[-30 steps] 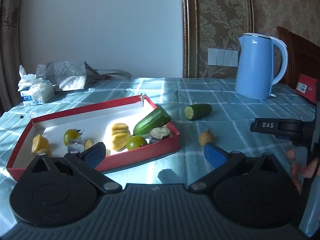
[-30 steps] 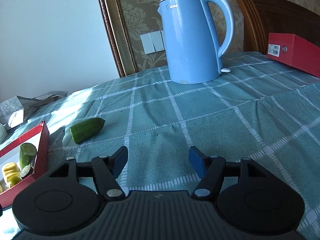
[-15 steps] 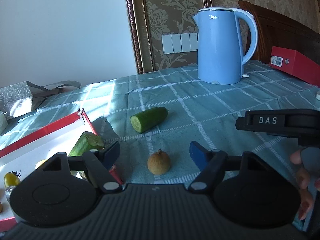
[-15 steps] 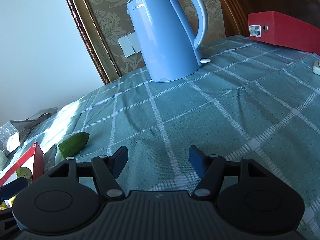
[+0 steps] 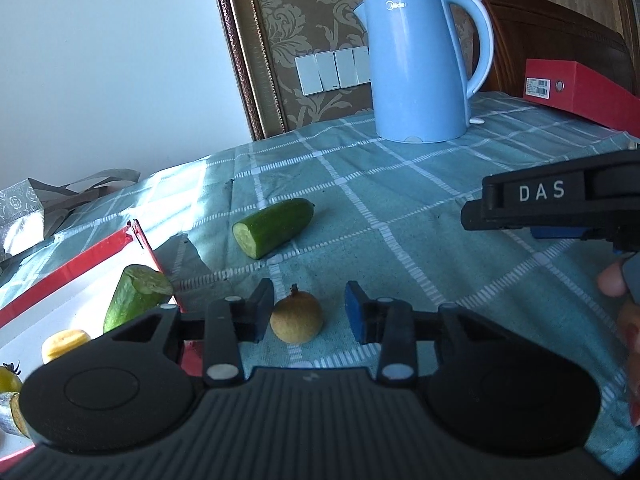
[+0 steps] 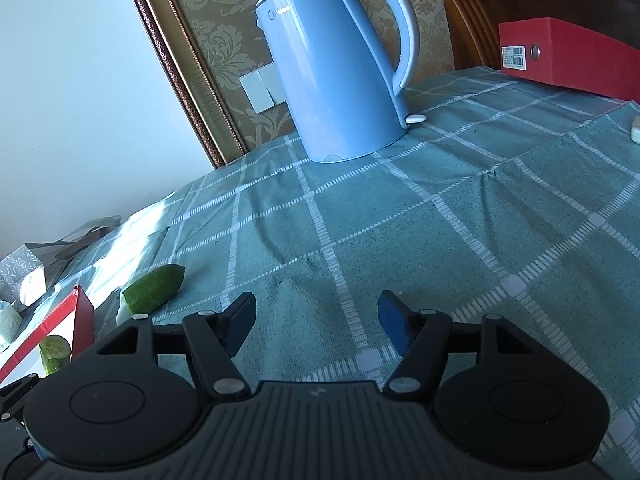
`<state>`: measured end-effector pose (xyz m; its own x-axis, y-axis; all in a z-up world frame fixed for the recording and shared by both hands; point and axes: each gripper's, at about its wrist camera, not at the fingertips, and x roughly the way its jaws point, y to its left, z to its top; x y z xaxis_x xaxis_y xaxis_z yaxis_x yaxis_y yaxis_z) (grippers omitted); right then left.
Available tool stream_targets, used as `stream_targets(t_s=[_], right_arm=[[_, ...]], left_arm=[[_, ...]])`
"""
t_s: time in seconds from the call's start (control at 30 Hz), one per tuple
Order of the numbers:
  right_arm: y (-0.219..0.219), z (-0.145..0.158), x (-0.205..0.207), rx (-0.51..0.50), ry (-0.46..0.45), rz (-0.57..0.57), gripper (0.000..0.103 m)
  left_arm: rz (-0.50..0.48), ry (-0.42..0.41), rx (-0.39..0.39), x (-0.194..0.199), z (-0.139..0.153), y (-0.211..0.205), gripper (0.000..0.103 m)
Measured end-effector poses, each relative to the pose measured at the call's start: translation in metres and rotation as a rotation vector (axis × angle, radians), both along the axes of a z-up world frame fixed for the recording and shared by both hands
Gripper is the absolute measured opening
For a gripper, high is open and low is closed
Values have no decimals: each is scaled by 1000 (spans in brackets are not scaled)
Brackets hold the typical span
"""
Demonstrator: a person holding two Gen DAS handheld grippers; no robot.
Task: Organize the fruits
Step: 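Grasp the small brown round fruit with the left gripper, then grasp the green cucumber chunk with the right gripper while the left holds the brown fruit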
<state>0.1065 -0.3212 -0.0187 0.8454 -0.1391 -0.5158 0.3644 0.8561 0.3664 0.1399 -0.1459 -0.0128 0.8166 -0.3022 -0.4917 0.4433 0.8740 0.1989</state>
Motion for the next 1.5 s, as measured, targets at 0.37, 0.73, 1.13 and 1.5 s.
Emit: stream_targets(t_s=[0.37,0.73,1.13,1.5], right_arm=[[-3,0,0,18,-8,0,67],[-3,0,0,22,-12,6,67],[1,-1,1,-9,-10,11,67],[11,0,3,-16,-23,101,67]], left_arm=[[13,12,-63,-9,3,15,21],[-27,78,-24,-2,-3,8,35],[17,111,-134,-1,0,27,22],[8,82,-149,-49,2,68,22]])
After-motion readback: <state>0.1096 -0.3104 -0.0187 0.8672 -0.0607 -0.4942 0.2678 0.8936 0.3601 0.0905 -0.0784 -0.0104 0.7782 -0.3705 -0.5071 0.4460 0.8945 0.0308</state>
